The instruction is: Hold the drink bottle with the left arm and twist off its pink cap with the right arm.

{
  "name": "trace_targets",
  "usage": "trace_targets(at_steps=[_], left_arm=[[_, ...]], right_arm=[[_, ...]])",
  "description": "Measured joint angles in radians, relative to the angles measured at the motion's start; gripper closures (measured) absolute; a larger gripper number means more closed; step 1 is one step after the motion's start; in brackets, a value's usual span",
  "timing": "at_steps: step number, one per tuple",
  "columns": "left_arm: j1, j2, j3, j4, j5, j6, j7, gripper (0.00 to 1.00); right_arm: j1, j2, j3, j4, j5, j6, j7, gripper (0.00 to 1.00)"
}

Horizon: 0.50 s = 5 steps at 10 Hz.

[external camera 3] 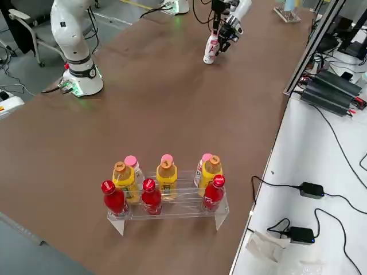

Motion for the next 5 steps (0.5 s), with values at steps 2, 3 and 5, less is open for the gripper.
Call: trace_targets(at_steps=[2,3,5], left_arm=[[0.000,0.000,0.000,0.000,0.000,0.000,0.000,0.29],[0.000,0.000,0.000,0.000,0.000,0.000,0.000,0.30],[0.000,0.000,0.000,0.001,0.000,0.000,0.000,0.34]], right_arm=[[0.000,0.000,0.001,0.000,0.000,0.000,-0.092,0.55],[0.000,0.000,0.001,0.000,0.000,-0.001,-0.130,0.55],[0.000,0.000,0.000,-0.003,-0.001,-0.003,-0.202,0.55]])
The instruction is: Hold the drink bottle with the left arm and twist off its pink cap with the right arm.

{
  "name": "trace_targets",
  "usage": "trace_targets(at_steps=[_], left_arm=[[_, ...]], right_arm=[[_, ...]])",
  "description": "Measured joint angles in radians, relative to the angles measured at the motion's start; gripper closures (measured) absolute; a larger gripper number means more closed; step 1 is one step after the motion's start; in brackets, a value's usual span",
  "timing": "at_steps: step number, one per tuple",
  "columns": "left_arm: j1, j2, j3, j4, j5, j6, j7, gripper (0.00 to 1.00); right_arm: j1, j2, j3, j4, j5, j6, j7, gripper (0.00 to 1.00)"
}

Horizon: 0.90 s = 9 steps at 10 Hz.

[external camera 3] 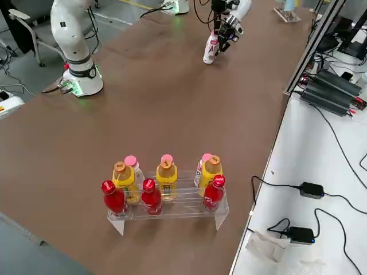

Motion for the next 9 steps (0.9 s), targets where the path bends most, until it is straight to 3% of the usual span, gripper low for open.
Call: trace_targets(at_steps=[2,9], left_arm=[[0.000,0.000,0.000,0.001,0.000,-0.006,0.000,0.40],[0.000,0.000,0.000,0.001,0.000,-0.007,0.000,0.40]], right_arm=[[0.000,0.000,-0.002,-0.003,-0.002,-0.003,-0.055,0.55],[0.000,0.000,-0.001,-0.003,-0.003,-0.005,-0.153,0.55]])
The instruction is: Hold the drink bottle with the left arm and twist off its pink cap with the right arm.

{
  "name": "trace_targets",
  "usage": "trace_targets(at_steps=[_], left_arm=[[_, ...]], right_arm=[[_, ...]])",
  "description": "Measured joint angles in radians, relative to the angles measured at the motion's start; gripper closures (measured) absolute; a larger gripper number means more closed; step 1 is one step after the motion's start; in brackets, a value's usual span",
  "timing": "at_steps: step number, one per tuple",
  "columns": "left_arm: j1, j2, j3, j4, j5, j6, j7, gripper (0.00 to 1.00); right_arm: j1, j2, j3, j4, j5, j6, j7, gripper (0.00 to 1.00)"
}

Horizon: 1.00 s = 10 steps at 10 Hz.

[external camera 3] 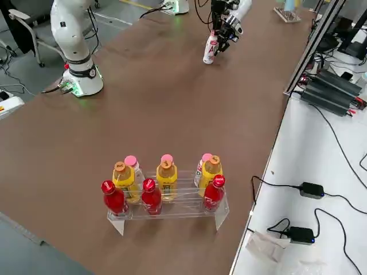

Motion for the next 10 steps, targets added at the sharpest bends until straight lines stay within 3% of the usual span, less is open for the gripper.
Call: trace_targets(at_steps=[4,6,9,10], left_arm=[[0.000,0.000,0.000,0.000,0.000,-0.001,0.000,0.40],[-0.001,0.001,0.000,0.002,0.000,-0.001,-0.001,0.40],[-0.001,0.002,0.000,0.003,0.000,-0.002,-0.002,0.40],[-0.001,0.002,0.000,0.003,0.000,-0.002,-0.002,0.40]], right_arm=[[0.000,0.000,0.001,0.000,0.000,0.000,-0.086,0.54],[0.000,0.000,0.001,0.000,0.000,0.001,-0.092,0.42],[0.000,-0.005,-0.001,0.002,0.000,0.000,-0.088,0.02],[0.000,-0.012,-0.005,0.004,0.000,-0.011,-0.047,0.00]])
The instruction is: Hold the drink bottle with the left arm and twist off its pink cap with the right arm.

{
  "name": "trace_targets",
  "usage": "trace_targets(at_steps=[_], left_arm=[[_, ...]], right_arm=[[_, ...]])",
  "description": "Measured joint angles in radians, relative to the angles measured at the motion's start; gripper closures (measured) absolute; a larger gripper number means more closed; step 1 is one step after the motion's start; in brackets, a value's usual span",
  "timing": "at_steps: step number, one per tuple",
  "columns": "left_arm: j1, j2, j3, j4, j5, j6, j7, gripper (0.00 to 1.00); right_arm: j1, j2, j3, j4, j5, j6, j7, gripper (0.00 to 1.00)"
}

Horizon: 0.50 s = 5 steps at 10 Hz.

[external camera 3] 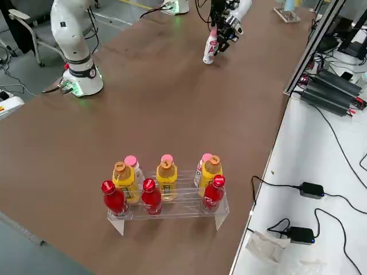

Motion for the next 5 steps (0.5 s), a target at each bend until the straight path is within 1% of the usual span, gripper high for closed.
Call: trace_targets(at_steps=[3,5], left_arm=[[0.000,0.000,0.000,0.000,0.000,0.000,0.000,0.40],[0.000,0.000,0.000,0.000,0.000,0.000,0.000,0.40]], right_arm=[[-0.003,-0.017,-0.006,0.004,0.001,-0.020,0.240,0.00],[-0.022,-0.020,-0.009,0.004,0.001,-0.021,0.415,0.01]])
